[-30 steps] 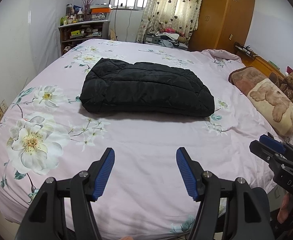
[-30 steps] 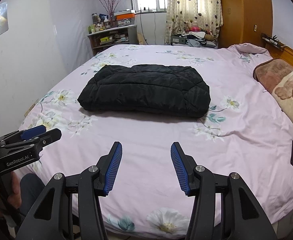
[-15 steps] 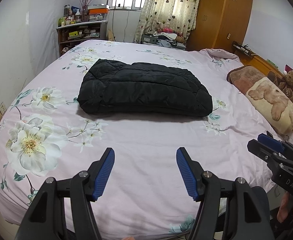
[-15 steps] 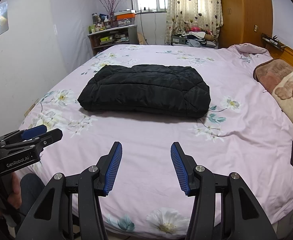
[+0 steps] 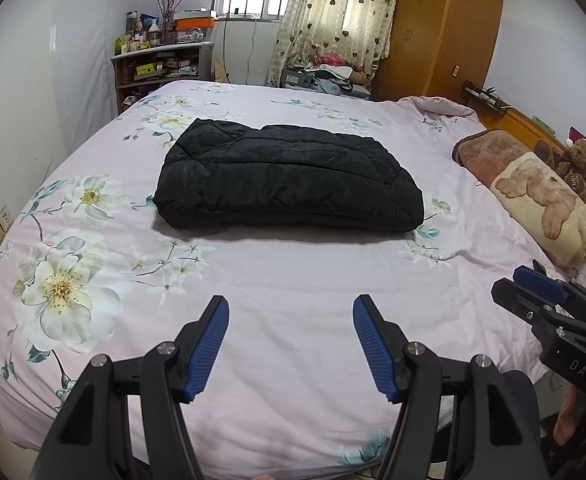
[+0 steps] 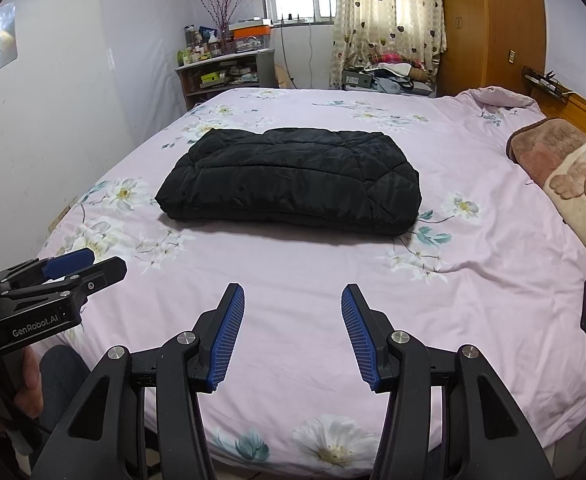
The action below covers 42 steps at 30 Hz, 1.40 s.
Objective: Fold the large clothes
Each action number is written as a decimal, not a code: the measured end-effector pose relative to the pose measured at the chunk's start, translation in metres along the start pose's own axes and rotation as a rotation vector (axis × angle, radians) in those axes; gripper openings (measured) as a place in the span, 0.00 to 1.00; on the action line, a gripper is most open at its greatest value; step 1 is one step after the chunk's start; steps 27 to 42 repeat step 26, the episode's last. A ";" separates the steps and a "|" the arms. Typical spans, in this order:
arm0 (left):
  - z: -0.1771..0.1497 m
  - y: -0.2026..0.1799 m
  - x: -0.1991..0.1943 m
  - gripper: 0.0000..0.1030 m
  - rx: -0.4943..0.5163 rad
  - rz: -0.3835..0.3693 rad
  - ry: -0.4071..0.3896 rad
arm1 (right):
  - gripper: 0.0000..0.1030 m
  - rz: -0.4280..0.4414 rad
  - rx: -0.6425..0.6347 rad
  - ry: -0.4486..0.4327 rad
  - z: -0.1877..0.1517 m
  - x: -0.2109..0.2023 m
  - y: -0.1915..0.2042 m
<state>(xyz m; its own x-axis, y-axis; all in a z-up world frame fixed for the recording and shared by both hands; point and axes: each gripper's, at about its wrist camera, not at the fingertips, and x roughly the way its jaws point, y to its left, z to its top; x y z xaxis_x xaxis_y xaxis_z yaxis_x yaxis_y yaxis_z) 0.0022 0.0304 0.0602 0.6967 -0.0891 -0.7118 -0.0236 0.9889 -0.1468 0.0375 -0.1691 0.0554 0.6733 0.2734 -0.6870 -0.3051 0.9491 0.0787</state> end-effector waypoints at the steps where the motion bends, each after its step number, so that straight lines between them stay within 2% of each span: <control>1: 0.000 0.000 0.000 0.65 0.000 0.003 0.000 | 0.50 0.001 0.001 0.001 0.000 0.000 0.000; 13: -0.001 0.000 0.000 0.65 0.016 0.018 0.005 | 0.50 -0.002 -0.003 0.004 0.000 -0.001 -0.001; 17: -0.001 0.000 0.000 0.65 0.016 0.053 0.001 | 0.50 -0.002 -0.002 0.003 -0.001 -0.001 -0.001; 42: -0.002 0.004 -0.003 0.65 -0.003 0.054 -0.007 | 0.50 0.002 -0.001 0.004 -0.001 -0.002 -0.004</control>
